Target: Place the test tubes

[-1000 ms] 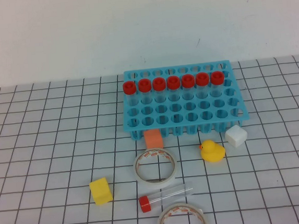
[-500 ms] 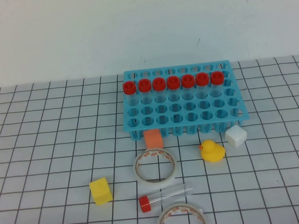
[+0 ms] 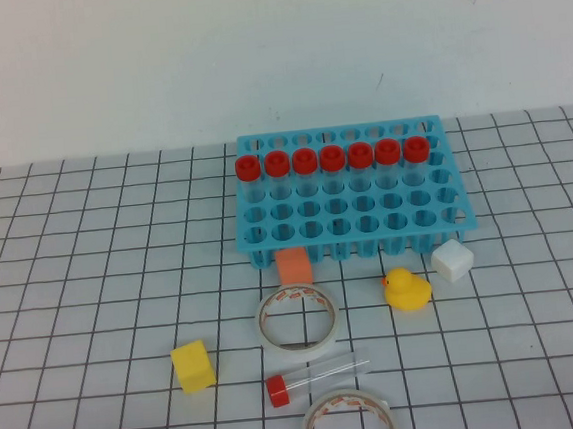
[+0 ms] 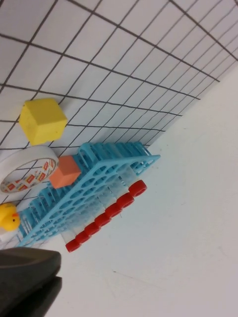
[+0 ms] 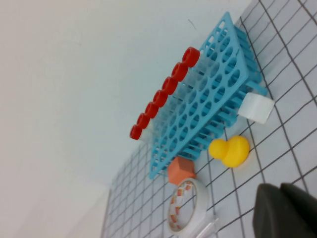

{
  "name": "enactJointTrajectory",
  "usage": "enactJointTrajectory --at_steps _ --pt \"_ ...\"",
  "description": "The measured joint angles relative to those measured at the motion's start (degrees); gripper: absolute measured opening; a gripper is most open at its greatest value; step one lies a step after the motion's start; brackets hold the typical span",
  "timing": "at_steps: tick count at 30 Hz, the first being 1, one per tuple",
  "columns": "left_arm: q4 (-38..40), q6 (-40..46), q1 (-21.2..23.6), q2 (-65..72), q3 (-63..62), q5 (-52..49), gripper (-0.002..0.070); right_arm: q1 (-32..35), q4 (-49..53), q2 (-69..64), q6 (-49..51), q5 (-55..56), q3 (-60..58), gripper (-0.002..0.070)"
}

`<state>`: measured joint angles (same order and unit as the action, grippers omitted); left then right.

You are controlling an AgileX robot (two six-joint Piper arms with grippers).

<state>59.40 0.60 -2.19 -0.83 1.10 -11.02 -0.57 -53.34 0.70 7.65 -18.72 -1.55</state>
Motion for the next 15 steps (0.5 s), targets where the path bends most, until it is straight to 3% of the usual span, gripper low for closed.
enactJointTrajectory --at_steps 7,15 --pt "-0.18 14.19 0.00 0.38 -2.71 -3.20 -0.0001 0.00 0.12 0.00 -8.13 0.00 0.00 -0.0001" --pt "-15.49 27.58 0.00 19.29 -25.96 -24.64 -0.0001 0.00 0.12 0.00 -13.22 0.00 0.00 -0.0001"
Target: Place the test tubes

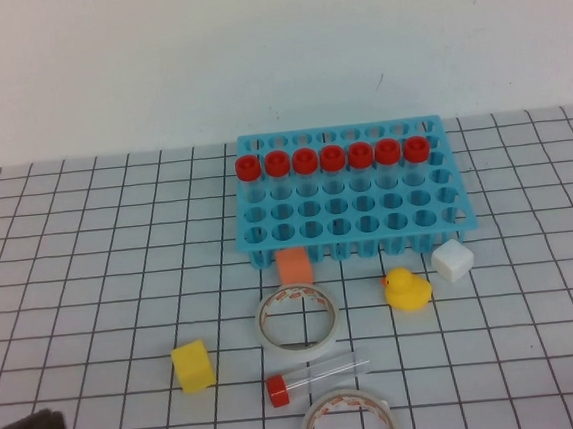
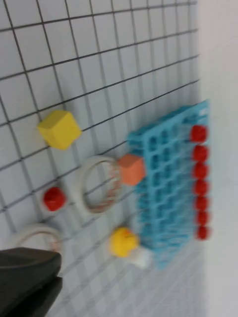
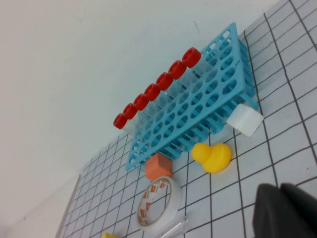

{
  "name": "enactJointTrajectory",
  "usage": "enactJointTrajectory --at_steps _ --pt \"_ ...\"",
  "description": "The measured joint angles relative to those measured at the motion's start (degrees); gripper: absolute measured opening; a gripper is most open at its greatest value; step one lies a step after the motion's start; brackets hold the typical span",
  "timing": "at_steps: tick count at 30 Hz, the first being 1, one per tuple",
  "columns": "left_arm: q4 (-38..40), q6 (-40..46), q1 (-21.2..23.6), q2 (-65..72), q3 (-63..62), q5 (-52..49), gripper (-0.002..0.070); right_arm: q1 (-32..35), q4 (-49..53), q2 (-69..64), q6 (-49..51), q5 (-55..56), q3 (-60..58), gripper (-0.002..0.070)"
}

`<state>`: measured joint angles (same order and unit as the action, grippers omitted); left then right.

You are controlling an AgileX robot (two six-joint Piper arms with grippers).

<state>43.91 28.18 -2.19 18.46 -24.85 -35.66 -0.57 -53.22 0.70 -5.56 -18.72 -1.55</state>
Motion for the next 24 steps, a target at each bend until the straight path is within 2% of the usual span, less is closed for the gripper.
enactJointTrajectory --at_steps 3,4,13,17,24 --pt "-3.10 6.05 0.00 9.07 -7.65 -8.11 -0.0001 0.00 0.00 0.00 -0.93 0.00 0.00 -0.0001" --pt "-3.62 10.74 0.00 14.43 -11.92 -10.89 -0.0001 0.00 -0.11 0.00 -1.74 -0.11 0.00 -0.0001" --pt "-7.85 18.41 -1.12 32.91 -21.51 -12.78 -0.0001 0.00 -0.11 0.00 -6.68 -1.60 0.00 -0.0001" --pt "-10.83 17.46 -5.33 38.55 -25.55 -12.77 -0.0001 0.00 -0.11 0.00 -6.92 -1.63 0.00 -0.0001" --pt "-22.36 10.72 -16.76 46.63 -32.55 -14.50 -0.0001 0.00 -0.11 0.00 -7.74 -1.75 0.00 -0.0001"
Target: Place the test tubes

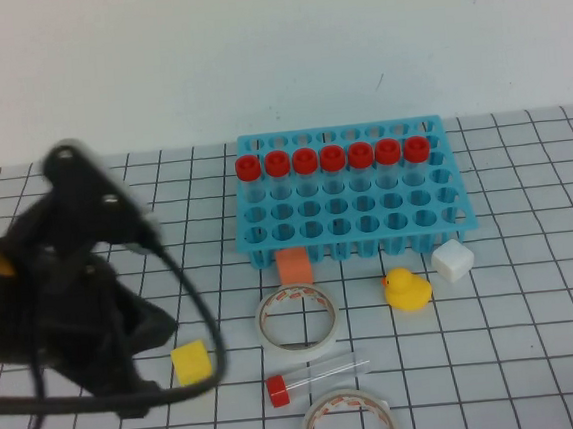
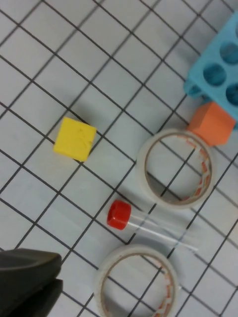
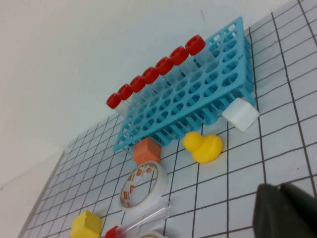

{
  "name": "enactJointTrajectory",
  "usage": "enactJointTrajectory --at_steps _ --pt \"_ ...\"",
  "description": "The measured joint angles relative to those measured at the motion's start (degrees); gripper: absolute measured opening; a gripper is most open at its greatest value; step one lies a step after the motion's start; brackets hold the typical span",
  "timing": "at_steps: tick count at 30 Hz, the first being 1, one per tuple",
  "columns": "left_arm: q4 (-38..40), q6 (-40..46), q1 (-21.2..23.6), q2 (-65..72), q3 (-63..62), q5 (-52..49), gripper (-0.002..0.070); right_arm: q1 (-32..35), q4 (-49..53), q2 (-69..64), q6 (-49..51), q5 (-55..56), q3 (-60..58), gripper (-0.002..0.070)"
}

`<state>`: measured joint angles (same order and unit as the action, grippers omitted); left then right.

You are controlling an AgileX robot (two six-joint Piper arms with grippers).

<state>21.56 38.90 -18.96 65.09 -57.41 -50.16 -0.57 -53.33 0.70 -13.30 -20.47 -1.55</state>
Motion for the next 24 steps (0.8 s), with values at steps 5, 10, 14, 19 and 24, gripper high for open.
enactJointTrajectory --at_steps 5,10,14,19,24 --pt "-5.71 -4.59 -8.19 5.98 -3.88 -0.98 -0.0001 0.00 0.00 0.00 -0.25 -0.10 0.00 -0.0001" --pt "-10.02 -8.81 -14.63 13.45 -7.44 -2.42 -0.0001 0.00 0.00 0.00 -0.25 -0.10 0.00 -0.0001" --pt "-13.79 -11.51 -18.82 19.92 -11.60 -5.28 -0.0001 0.00 0.00 0.00 -0.29 -0.10 0.00 -0.0001" --pt "-21.04 -16.42 -24.04 26.37 -16.69 -9.60 -0.0001 0.00 0.00 0.00 -0.29 -0.34 0.00 -0.0001" --pt "-27.89 -23.48 -27.17 31.51 -19.85 -11.38 -0.0001 0.00 0.00 0.00 -0.29 -0.77 0.00 -0.0001"
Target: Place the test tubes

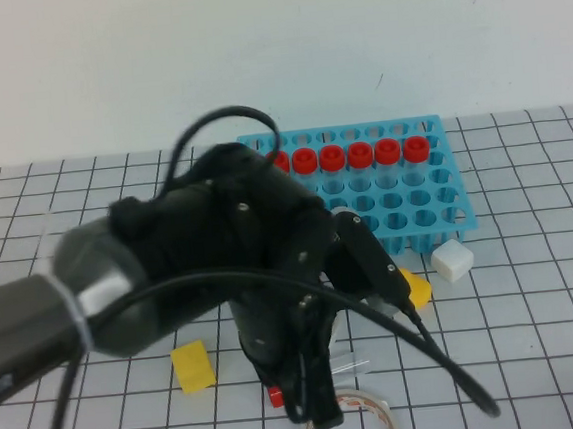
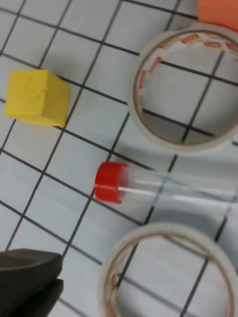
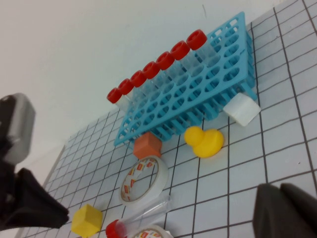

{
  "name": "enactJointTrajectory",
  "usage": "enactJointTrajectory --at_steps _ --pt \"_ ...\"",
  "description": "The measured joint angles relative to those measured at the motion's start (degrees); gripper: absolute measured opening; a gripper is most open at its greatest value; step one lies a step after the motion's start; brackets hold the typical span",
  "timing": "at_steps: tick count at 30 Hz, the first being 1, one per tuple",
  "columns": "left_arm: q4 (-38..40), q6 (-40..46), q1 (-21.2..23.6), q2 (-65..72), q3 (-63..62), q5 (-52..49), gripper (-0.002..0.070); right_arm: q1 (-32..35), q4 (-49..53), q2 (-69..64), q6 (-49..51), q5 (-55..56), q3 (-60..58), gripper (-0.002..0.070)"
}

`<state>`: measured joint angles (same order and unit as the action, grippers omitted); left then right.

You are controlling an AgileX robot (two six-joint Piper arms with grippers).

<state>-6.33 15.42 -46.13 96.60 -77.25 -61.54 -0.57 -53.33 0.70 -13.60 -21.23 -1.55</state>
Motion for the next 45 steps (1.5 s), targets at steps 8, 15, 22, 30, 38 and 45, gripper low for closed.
enactJointTrajectory --at_steps 8,15,22,30,38,45 --pt "-1.39 -21.88 1.04 5.51 -0.59 0.85 -0.0001 0.00 0.00 0.00 -0.09 -1.14 0.00 -0.0001" --pt "7.40 -29.47 5.38 8.92 -0.71 3.74 0.0041 0.00 0.00 0.00 -0.13 -1.46 0.00 -0.0001" --pt "9.32 -55.12 8.53 9.35 -1.00 8.53 0.0088 0.00 0.00 0.00 -0.13 -1.46 0.00 -0.0001" --pt "8.48 -79.71 8.55 9.80 -1.04 10.87 0.0092 0.00 0.00 0.00 -0.13 -1.46 0.00 -0.0001" --pt "8.60 -90.55 6.16 11.88 -1.04 15.02 0.0092 0.00 0.00 0.00 -0.13 0.27 0.00 -0.0001" --pt "6.68 -110.08 2.92 13.24 -1.04 16.77 0.0092 0.00 0.00 0.00 -0.13 1.15 0.00 -0.0001"
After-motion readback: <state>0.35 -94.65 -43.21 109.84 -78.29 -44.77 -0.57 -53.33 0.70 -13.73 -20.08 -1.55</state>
